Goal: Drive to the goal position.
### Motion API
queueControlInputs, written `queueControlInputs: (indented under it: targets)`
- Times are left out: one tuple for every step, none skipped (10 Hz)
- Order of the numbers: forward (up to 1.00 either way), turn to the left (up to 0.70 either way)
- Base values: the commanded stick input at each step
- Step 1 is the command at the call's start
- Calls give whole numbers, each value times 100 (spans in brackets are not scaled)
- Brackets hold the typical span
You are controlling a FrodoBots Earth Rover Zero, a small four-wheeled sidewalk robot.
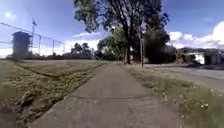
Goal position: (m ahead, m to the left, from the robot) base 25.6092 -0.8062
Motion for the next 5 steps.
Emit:
queueControlInputs:
  targets:
    - [100,0]
    - [100,0]
    - [100,0]
    - [100,0]
    - [100,0]
